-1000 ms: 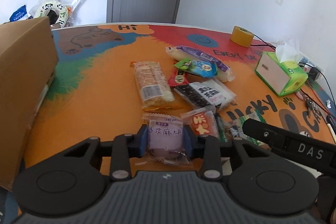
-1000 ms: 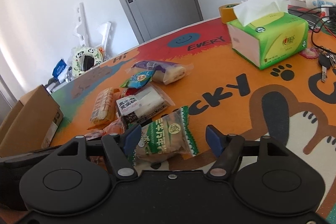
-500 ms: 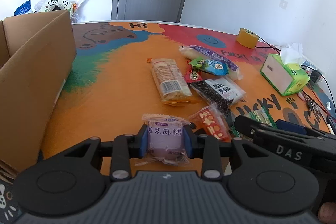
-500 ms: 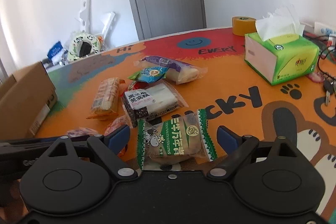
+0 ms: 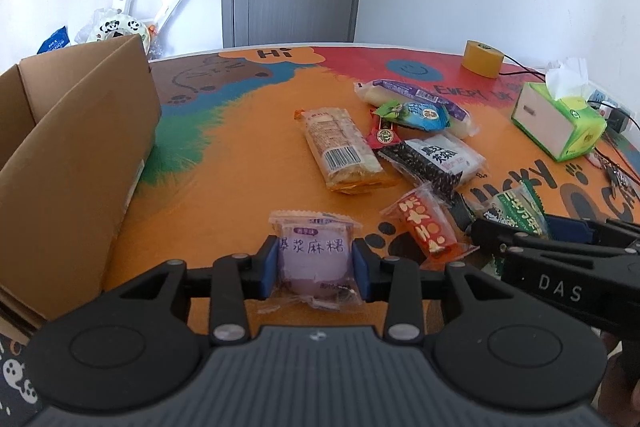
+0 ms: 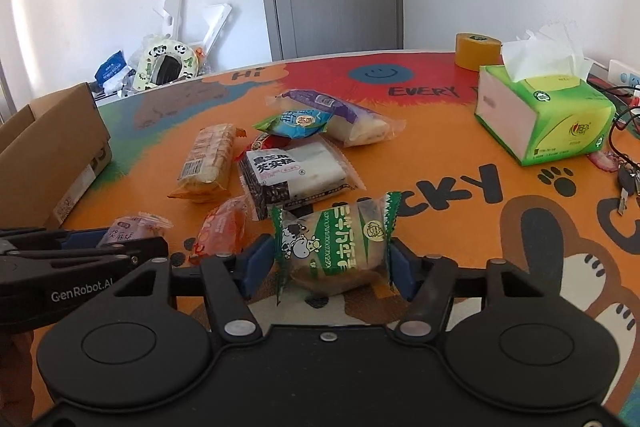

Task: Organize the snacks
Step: 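Grasp the purple-labelled pastry with the left gripper while the right grasps a bread packet, then carry the pastry and green bread packet into the box and open both grippers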

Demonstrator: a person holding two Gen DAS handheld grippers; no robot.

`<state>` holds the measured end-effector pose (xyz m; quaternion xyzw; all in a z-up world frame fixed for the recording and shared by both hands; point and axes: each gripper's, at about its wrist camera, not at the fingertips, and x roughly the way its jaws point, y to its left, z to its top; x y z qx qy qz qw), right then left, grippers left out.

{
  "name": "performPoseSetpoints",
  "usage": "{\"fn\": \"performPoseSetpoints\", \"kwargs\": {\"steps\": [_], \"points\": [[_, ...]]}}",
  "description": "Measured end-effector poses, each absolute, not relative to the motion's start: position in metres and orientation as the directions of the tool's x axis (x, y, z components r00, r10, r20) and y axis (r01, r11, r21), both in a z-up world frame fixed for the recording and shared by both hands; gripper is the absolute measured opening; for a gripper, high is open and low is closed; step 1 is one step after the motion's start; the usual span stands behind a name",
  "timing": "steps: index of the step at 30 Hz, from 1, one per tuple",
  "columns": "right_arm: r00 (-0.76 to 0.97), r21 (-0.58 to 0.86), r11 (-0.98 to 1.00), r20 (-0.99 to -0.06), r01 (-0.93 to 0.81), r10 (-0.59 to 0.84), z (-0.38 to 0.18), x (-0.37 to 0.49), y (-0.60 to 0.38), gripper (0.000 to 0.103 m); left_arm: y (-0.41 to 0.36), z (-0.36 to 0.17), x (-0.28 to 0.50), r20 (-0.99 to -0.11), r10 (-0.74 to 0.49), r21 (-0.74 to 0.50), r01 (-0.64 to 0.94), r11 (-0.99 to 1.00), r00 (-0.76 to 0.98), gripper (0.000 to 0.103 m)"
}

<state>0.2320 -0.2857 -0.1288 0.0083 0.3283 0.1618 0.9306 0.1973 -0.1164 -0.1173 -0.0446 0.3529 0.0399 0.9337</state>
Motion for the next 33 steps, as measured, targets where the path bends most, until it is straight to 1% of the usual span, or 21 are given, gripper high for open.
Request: {"fn": "performPoseSetpoints", "kwargs": {"steps": [2,4,7,8,11,24,33], "points": [[0.737,0.119,0.949,-0.603,-0.293,0.304,-0.128,0.229,-0.287,0.059,-0.117,-0.118,0.196,-0.662,0.044,-0.052,-0.105,0.993,0.748,0.039],[0.747,0.111,0.951,-0.595,-0.289,0.297,-0.126,0.226,-0.289,0.049,-0.118,-0.118,0.195,-0.659,0.047,-0.048,-0.104,0.993,0.750,0.039],[0.736,0.140,0.946,-0.599,-0.293,0.316,-0.125,0.225,-0.294,0.048,-0.120,-0.119,0.194,-0.650,0.046,-0.039,-0.094,0.995,0.758,0.038],[0.737,0.141,0.946,-0.597,-0.291,0.316,-0.125,0.223,-0.295,0.048,-0.120,-0.119,0.193,-0.646,0.040,-0.043,-0.088,0.995,0.762,0.035],[0.742,0.151,0.945,-0.589,-0.289,0.321,-0.123,0.219,-0.297,0.048,-0.115,-0.117,0.190,-0.646,0.008,-0.092,-0.088,0.992,0.763,0.033],[0.765,0.197,0.926,-0.522,-0.322,0.377,-0.093,0.203,-0.289,0.048,-0.099,-0.082,0.165,-0.583,-0.009,-0.140,-0.089,0.986,0.812,0.033],[0.772,0.222,0.904,-0.470,-0.365,0.427,-0.073,0.190,-0.265,0.048,-0.077,-0.052,0.141,-0.507,0.016,-0.152,-0.107,0.983,0.862,0.033]]}}
